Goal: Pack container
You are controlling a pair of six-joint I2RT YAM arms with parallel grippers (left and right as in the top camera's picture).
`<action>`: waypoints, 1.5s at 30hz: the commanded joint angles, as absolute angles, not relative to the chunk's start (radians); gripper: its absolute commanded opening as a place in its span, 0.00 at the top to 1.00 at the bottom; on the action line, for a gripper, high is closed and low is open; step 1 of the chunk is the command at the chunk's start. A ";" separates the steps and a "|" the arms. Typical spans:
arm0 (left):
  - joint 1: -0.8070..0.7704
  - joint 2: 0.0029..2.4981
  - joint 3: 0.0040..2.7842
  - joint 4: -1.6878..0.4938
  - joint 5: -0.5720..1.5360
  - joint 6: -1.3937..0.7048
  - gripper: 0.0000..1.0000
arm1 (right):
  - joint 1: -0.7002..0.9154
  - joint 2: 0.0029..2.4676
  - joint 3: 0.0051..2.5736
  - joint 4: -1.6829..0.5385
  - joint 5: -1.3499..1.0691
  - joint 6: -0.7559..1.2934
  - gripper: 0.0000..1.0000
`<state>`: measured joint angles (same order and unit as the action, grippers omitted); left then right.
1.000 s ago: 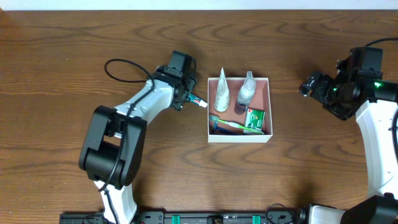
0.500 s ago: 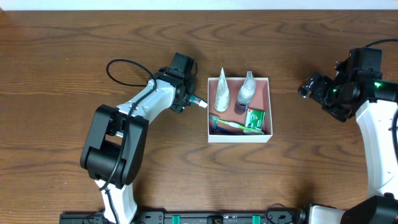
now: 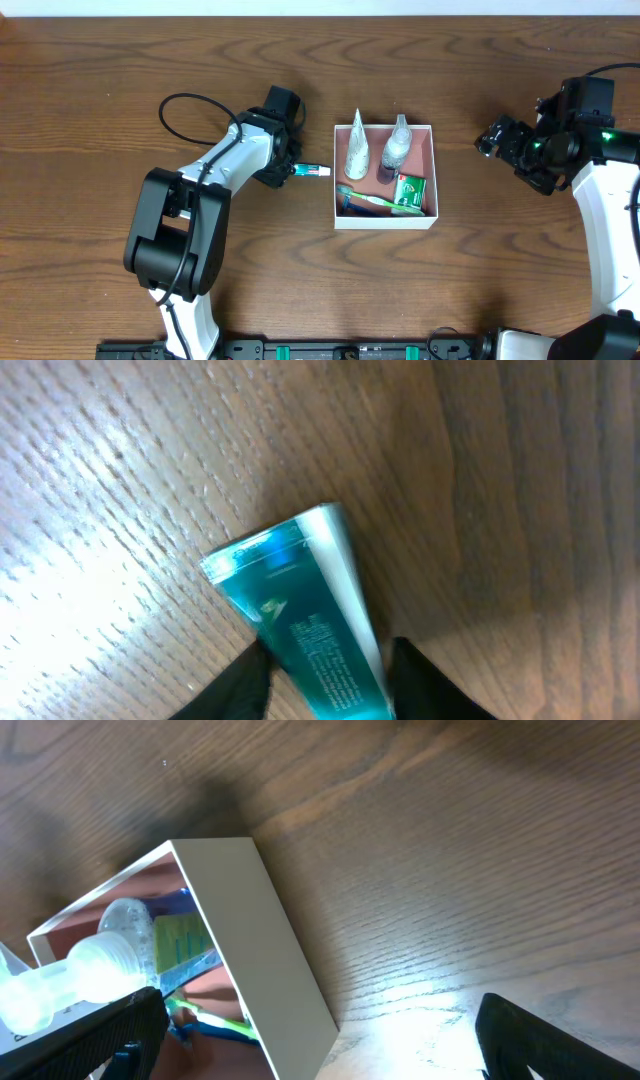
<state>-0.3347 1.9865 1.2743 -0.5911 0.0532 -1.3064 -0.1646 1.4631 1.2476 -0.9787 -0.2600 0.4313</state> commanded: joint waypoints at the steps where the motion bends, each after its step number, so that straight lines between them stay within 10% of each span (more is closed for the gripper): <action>1: -0.326 2.020 1.253 -0.603 0.045 -1.282 0.67 | -0.169 1.459 1.249 -0.981 -0.282 0.413 0.01; 32: -0.350 1.291 1.285 -0.757 0.184 -0.258 0.94 | -0.169 1.459 1.249 -0.953 -0.282 0.414 0.01; 38: -0.373 1.354 1.262 -0.678 -0.132 -0.235 0.64 | -0.169 1.459 1.249 -0.953 -0.282 0.414 0.01; 40: -0.351 1.451 1.262 -0.597 -0.131 -0.237 0.36 | -0.169 1.459 1.249 -0.954 -0.282 0.414 0.01; 45: -0.284 1.713 1.277 -0.404 -0.065 -0.346 0.32 | -0.169 1.459 1.249 -0.962 -0.282 0.413 0.01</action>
